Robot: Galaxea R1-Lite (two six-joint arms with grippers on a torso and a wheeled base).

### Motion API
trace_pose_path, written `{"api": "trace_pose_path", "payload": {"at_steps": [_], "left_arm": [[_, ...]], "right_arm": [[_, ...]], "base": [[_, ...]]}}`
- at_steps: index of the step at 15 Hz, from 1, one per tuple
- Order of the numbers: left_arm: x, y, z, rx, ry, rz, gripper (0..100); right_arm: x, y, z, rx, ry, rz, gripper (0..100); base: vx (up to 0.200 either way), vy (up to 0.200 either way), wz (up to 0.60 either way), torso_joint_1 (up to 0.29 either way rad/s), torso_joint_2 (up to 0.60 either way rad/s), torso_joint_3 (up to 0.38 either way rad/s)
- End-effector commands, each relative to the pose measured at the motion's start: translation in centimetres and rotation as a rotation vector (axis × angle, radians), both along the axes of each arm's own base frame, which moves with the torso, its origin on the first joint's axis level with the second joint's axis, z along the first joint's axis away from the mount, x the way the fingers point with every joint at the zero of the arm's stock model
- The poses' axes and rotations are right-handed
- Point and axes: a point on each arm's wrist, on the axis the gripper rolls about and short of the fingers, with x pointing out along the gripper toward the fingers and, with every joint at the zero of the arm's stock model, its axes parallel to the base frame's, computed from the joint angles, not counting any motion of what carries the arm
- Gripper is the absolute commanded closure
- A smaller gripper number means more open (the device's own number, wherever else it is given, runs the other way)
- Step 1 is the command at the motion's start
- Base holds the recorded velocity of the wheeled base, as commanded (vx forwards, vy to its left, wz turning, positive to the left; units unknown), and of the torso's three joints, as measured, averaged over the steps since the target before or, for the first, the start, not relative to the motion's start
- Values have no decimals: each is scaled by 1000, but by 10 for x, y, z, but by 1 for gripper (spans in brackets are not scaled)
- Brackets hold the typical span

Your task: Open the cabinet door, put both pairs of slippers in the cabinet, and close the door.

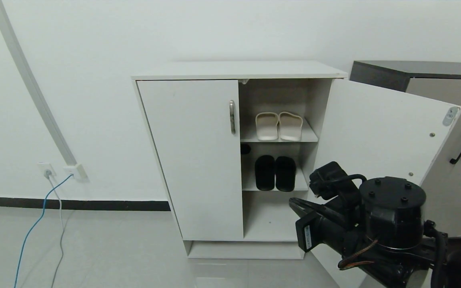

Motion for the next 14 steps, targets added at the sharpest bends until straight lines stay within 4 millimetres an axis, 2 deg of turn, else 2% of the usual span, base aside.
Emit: {"api": "trace_pose_path", "payload": {"at_steps": [1,8,14], "left_arm": [[0,0,0,-1,1,0,100],[0,0,0,1,1,0,100],[0,0,0,1,1,-1,100]], "right_arm": [[0,0,-2,-4,5,1,100],[0,1,-3,-8,8,2,100],[0,1,-5,-14,13,1,100]], "base": [[0,0,0,46,-393,-339],[0,0,0,93,-440,-349],[0,0,0,158,-474,-329]]}}
